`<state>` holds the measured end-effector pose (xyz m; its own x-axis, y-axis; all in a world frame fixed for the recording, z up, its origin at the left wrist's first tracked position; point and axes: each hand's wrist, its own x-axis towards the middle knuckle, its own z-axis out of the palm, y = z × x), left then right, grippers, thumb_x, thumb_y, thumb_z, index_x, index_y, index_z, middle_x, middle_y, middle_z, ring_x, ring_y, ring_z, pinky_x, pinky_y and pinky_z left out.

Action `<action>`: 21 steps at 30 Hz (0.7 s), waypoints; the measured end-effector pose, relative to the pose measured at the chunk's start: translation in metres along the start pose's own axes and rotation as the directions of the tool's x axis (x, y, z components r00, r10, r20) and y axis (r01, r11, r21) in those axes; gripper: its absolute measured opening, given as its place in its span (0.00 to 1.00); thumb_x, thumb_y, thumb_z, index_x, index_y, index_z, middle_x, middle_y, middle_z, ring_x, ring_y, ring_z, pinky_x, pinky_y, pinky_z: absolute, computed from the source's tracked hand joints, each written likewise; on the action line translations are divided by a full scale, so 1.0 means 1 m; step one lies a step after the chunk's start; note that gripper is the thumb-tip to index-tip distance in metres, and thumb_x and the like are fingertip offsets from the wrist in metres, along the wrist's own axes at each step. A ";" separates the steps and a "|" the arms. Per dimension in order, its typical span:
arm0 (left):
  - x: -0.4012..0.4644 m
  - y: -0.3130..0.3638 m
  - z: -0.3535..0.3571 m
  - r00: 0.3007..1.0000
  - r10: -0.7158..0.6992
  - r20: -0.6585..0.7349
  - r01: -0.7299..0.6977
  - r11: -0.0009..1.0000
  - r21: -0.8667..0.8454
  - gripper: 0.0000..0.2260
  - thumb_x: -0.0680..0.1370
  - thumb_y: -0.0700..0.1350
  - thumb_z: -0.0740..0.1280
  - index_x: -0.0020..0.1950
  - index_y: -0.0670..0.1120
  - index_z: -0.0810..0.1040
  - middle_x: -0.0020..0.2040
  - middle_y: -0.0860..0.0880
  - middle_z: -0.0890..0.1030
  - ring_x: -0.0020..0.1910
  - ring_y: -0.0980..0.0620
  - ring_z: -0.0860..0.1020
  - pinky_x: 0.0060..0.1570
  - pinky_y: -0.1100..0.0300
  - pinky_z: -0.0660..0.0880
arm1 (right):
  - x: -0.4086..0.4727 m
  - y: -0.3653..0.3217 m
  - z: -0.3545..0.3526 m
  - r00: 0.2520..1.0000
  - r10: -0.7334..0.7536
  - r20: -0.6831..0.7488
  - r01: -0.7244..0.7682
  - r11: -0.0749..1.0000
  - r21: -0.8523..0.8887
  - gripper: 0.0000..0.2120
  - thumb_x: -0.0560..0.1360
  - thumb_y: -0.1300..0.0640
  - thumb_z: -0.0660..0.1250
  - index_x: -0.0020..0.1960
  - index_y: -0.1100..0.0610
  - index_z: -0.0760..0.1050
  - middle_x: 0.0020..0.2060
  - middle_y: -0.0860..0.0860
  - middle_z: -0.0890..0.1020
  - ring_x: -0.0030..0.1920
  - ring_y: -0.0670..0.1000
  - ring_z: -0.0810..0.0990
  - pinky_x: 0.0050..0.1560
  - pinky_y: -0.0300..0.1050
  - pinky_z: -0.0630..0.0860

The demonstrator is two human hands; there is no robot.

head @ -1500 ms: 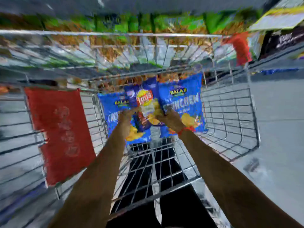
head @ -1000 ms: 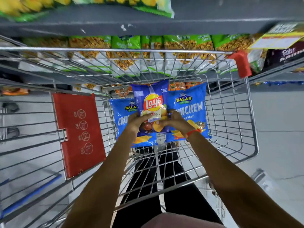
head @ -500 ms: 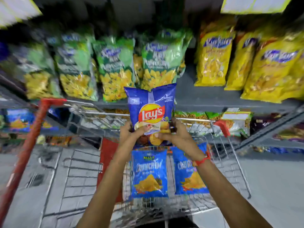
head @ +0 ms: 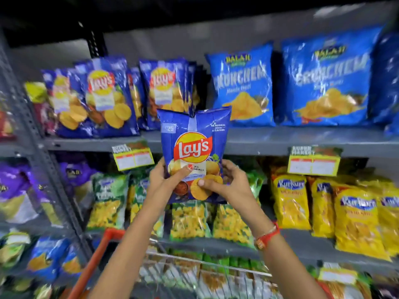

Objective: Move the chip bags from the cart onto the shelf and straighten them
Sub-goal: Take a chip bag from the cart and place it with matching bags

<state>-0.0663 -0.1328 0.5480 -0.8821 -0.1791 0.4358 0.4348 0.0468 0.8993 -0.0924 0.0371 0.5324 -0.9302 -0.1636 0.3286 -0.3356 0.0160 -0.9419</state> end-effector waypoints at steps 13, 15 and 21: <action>0.144 0.061 -0.035 0.959 0.197 -0.204 -0.169 0.974 0.150 0.24 0.71 0.47 0.72 0.64 0.42 0.73 0.61 0.41 0.79 0.60 0.43 0.77 0.61 0.42 0.74 | 0.157 -0.077 0.058 0.986 -0.149 -0.080 0.141 0.986 -0.093 0.32 0.64 0.55 0.78 0.64 0.59 0.72 0.60 0.58 0.79 0.59 0.57 0.79 0.61 0.58 0.76; 0.155 0.056 -0.037 0.962 0.163 -0.219 -0.129 0.978 0.162 0.26 0.70 0.47 0.73 0.65 0.40 0.71 0.62 0.40 0.78 0.61 0.42 0.77 0.62 0.43 0.74 | 0.166 -0.070 0.063 0.987 -0.131 -0.089 0.121 0.986 -0.112 0.32 0.64 0.53 0.78 0.65 0.58 0.71 0.61 0.58 0.79 0.60 0.57 0.78 0.62 0.57 0.76; 0.161 0.030 -0.038 0.944 0.141 -0.299 -0.086 0.978 0.188 0.34 0.69 0.47 0.74 0.70 0.43 0.62 0.57 0.45 0.74 0.55 0.48 0.75 0.53 0.56 0.72 | 0.173 -0.061 0.070 0.977 -0.153 -0.149 0.128 0.978 -0.164 0.34 0.66 0.54 0.77 0.68 0.58 0.68 0.62 0.58 0.77 0.61 0.56 0.77 0.63 0.53 0.75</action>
<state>-0.1885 -0.1976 0.6440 -0.7170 -0.4566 0.5267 0.4675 0.2455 0.8492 -0.2226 -0.0610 0.6416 -0.8795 -0.0157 0.4756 -0.4720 0.1564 -0.8676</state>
